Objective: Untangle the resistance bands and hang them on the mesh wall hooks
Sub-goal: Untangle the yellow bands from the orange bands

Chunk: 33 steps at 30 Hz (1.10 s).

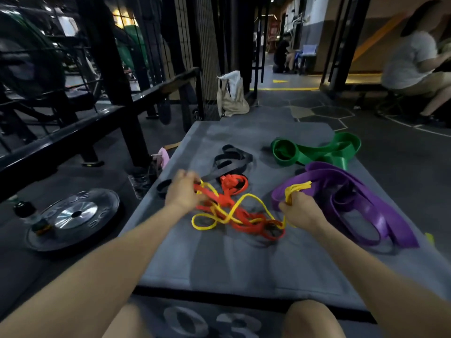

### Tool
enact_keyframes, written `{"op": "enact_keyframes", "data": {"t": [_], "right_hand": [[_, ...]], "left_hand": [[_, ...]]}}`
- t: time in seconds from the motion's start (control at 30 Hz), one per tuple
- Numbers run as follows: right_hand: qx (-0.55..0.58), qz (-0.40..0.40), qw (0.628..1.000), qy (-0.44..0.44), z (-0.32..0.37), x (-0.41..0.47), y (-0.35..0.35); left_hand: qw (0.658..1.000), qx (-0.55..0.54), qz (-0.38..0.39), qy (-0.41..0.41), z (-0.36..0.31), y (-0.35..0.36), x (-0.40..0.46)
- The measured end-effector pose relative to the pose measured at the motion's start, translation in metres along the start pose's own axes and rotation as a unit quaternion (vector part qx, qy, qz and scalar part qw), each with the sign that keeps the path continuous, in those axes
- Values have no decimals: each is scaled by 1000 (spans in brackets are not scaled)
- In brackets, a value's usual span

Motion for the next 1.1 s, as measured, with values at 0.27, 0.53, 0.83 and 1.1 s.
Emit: {"op": "enact_keyframes", "data": {"t": [0.27,0.53,0.83,1.1], "right_hand": [[7,13,1000,-5,-4,6,8],[18,14,1000,-13,-8,1,4],[20,13,999,-22,-16,-5,-4],[25,18,999,-15,-20,-20,-15]], "left_hand": [[983,159,76,-48,-14,14,1],[895,158,31,416,-44,29,-22],[896,344,-54,275,-45,51,-23],[889,374,-9,266,-44,57,-27]]}}
Point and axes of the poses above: each hand's wrist, its own x-axis towards the middle knuckle, its own y-axis out of the palm, z = x × y, the point moved 3 cm from there along x, towards the middle knuckle, and after that the axes turned 11 degrees about z, right-handed, at the moved point
